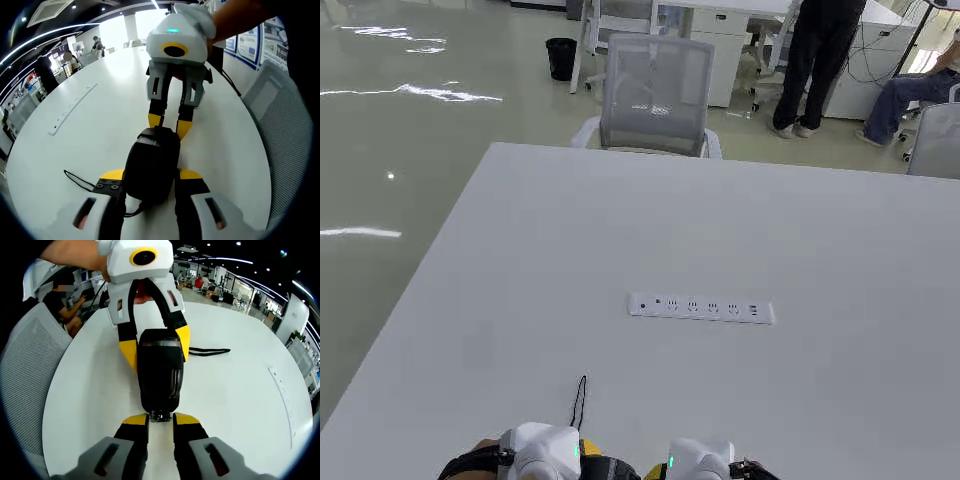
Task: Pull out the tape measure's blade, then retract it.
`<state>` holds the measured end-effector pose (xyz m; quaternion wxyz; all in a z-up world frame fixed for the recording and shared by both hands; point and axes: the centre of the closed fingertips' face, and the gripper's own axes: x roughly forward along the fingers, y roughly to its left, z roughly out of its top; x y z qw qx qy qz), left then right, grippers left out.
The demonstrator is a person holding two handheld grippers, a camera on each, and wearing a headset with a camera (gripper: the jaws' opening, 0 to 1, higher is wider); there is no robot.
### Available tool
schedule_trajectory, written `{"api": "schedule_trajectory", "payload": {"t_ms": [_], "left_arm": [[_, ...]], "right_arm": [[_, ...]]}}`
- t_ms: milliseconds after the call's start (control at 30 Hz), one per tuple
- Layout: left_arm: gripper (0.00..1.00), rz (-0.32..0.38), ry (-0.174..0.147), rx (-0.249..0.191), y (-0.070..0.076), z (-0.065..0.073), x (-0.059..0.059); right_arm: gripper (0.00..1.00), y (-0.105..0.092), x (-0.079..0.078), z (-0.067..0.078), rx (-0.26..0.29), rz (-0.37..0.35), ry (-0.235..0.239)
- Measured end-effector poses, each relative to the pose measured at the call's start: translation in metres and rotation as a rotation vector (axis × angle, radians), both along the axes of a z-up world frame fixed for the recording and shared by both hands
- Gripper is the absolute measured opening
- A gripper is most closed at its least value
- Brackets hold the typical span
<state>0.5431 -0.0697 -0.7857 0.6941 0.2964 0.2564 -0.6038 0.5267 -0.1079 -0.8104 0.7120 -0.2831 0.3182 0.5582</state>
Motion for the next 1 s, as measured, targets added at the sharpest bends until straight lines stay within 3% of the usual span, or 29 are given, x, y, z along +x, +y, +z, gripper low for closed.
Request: {"api": "schedule_trajectory", "payload": {"t_ms": [167,233,367,433,1000], "left_arm": [[0.33,0.005,0.003,0.002,0.0006,-0.0001,-0.0003],[0.33,0.007,0.005,0.007,0.0008,-0.0006,-0.0003],[0.32,0.003,0.004,0.021,0.0010,-0.0009,-0.0006],[0.32,0.013,0.020,0.019,0.0015,-0.0008,-0.0002],[0.31,0.007,0.034,0.035,0.0021,-0.0026,0.0004]], "right_arm": [[0.15,-0.0005,0.0023,-0.0013,-0.001,-0.003,-0.005],[0.15,-0.0006,0.0020,-0.0012,0.018,-0.033,0.026],[0.13,-0.0003,0.0026,-0.0017,0.019,-0.025,0.023],[0.13,-0.0003,0.0031,-0.0018,0.019,-0.030,0.024],[0.11,-0.0016,0.0051,-0.0024,-0.017,-0.021,0.019]]}}
